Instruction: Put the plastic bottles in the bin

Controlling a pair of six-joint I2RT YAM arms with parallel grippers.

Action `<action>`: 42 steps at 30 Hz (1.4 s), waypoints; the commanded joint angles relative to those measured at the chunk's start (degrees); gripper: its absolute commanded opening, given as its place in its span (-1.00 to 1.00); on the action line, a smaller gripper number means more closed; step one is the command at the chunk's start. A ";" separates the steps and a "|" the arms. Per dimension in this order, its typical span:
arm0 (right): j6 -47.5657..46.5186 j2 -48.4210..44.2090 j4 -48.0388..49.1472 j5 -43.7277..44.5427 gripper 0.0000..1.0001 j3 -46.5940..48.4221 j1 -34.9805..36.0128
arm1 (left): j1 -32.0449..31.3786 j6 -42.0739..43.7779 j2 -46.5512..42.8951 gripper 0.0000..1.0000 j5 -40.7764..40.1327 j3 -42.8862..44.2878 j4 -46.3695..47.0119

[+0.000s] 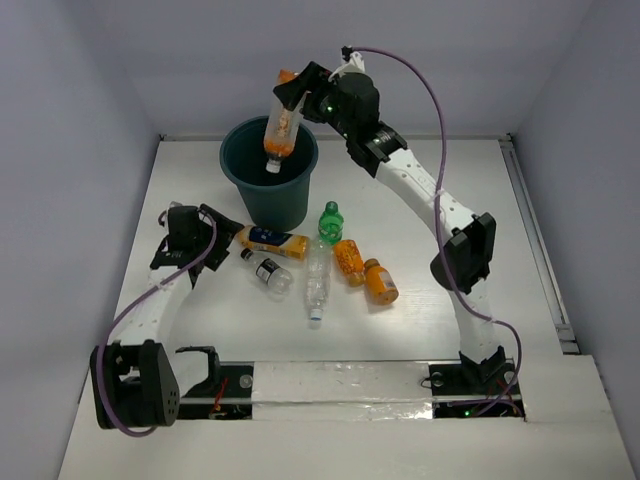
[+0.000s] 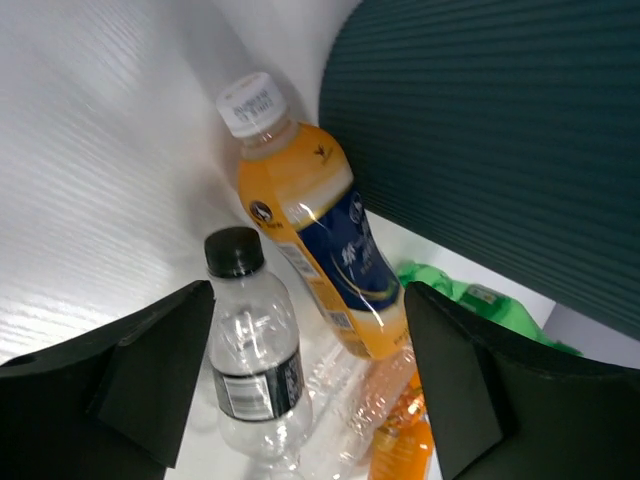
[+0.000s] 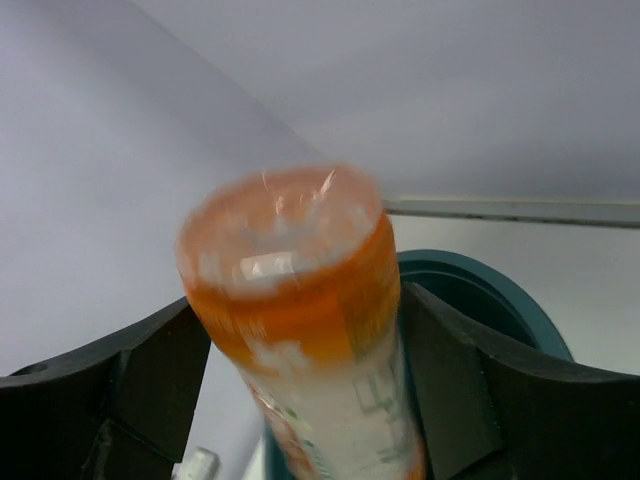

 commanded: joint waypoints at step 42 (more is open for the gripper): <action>-11.23 -60.18 -6.33 -3.87 0.44 -74.11 12.11 | 1.31 0.17 31.06 0.31 3.20 7.88 21.84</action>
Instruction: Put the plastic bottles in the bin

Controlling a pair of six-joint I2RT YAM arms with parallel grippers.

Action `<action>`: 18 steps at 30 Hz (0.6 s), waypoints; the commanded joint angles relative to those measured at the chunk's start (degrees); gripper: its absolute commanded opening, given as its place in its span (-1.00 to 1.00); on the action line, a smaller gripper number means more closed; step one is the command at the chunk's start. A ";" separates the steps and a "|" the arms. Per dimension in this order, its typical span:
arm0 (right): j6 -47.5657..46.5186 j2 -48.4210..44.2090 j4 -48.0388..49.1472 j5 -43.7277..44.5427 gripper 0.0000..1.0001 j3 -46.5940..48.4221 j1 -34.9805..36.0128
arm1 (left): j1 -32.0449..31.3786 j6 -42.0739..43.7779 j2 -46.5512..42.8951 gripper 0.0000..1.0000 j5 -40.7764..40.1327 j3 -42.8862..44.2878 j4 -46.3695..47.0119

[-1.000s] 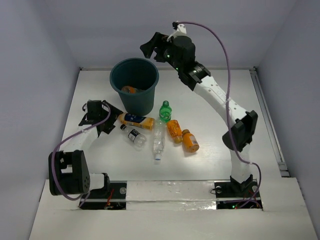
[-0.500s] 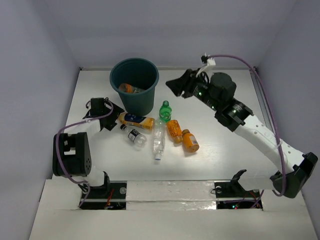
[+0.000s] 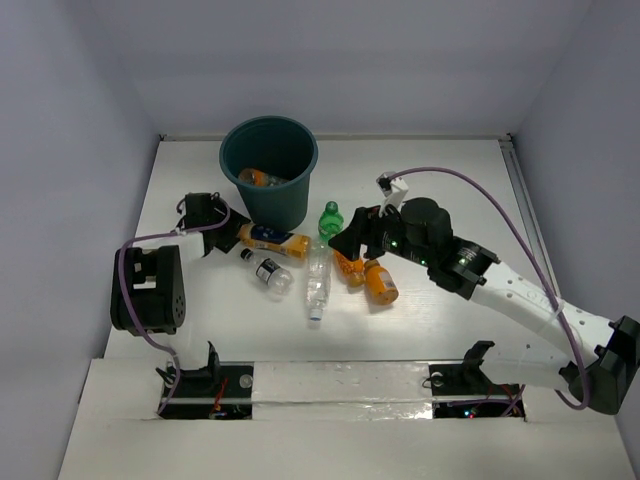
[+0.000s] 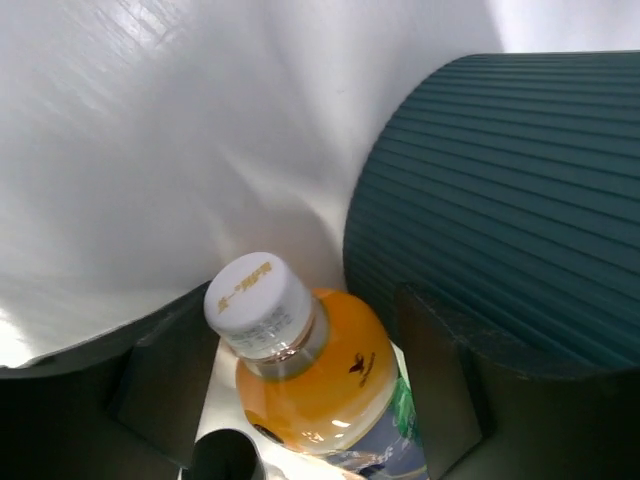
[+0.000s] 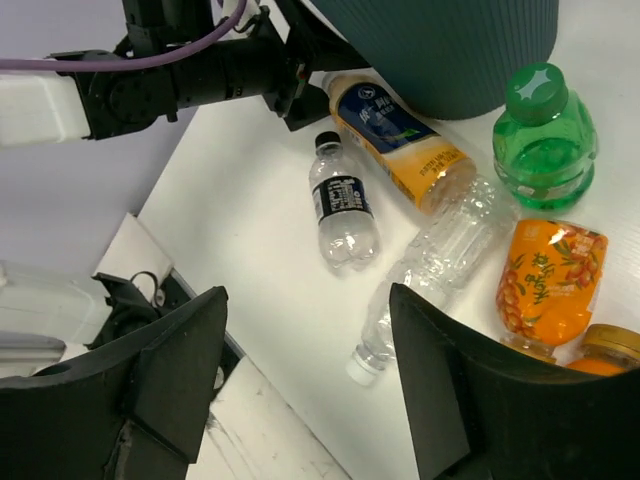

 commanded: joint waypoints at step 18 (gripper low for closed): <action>4.52 14.52 0.12 2.54 0.74 0.73 1.47 | 3.75 3.17 -14.51 -0.94 -2.04 -2.83 -2.02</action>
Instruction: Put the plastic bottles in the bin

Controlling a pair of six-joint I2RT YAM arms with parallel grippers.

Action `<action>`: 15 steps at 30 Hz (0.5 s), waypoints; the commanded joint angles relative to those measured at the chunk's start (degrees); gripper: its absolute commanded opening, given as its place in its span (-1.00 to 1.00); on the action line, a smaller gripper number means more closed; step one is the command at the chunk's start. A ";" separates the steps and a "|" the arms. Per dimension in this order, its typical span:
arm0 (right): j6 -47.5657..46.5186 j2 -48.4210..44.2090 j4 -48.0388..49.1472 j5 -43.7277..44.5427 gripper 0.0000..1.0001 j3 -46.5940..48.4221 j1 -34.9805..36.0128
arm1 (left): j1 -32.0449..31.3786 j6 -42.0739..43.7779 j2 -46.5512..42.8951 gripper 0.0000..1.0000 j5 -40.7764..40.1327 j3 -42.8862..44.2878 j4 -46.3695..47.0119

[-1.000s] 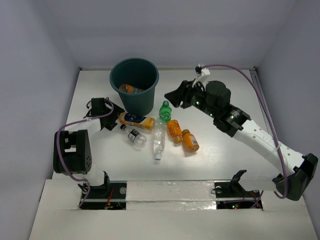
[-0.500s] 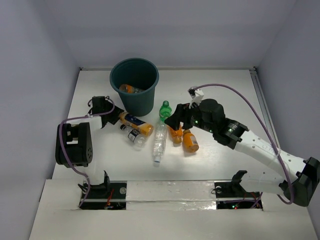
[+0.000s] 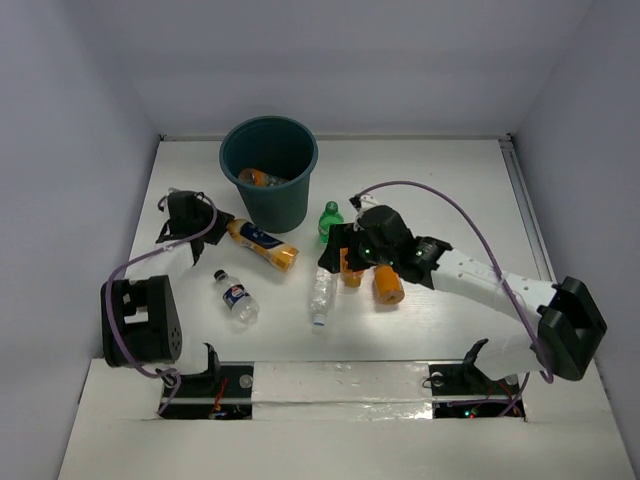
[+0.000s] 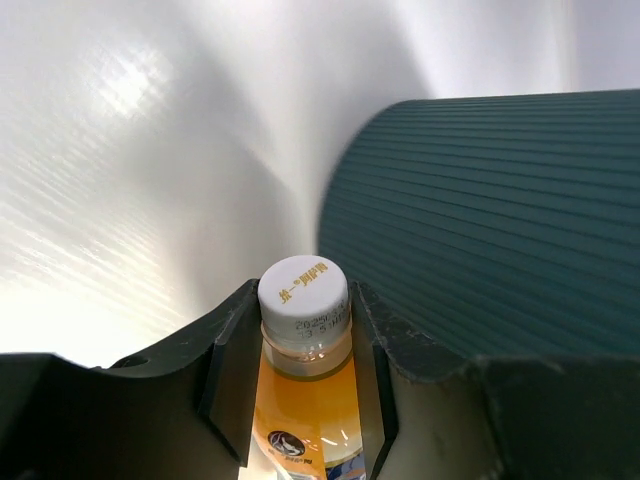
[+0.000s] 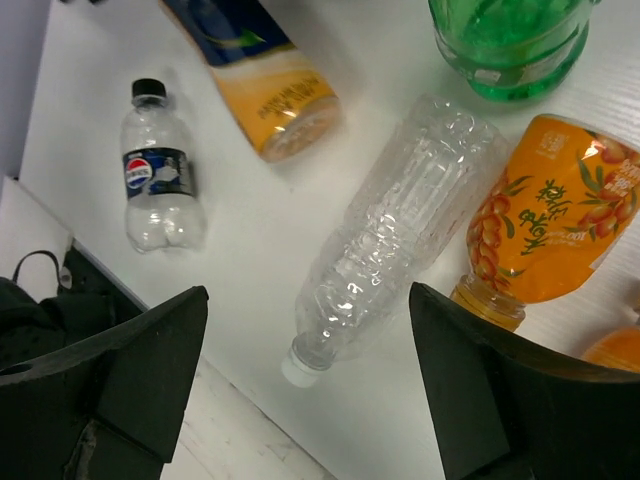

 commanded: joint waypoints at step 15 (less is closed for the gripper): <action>7.46 17.00 -1.30 9.69 0.79 8.52 1.28 | 0.56 6.56 -28.43 -1.00 -3.01 6.46 -16.29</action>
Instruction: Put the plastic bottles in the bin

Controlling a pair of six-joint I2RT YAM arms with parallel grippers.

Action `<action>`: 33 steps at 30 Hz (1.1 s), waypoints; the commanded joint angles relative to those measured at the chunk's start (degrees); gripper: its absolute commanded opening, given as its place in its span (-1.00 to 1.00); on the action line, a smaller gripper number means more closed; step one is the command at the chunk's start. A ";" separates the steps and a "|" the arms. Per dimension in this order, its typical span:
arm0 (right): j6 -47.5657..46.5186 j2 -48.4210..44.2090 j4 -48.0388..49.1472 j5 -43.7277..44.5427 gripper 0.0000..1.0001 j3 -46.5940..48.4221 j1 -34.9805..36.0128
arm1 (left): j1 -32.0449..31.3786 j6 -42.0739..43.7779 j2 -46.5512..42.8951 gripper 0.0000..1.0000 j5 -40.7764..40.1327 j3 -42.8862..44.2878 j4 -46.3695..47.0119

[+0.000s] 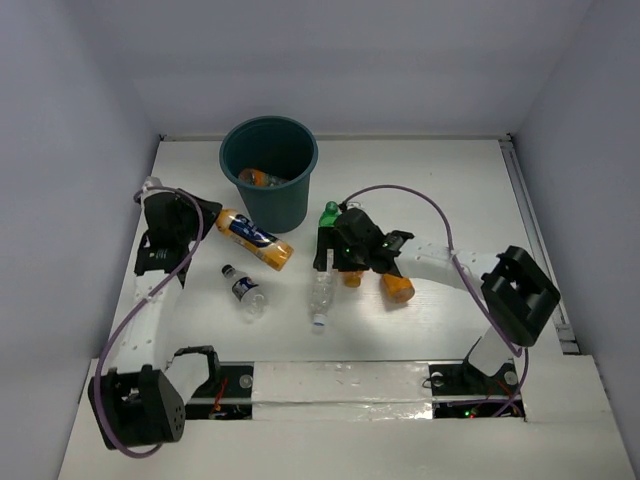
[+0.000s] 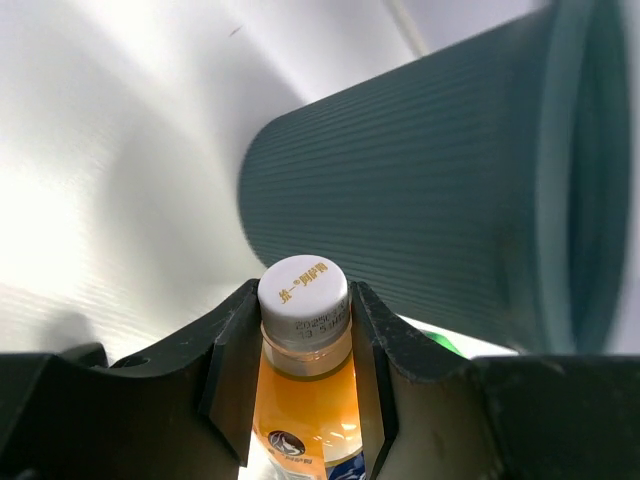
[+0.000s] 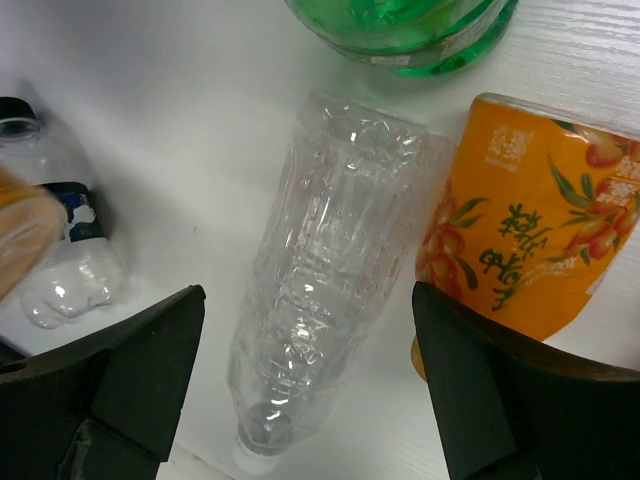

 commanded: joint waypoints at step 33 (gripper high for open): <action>-2.30 -14.96 5.77 -2.45 -0.04 -1.78 2.05 | -13.77 19.39 22.62 -1.00 -29.55 58.53 -5.66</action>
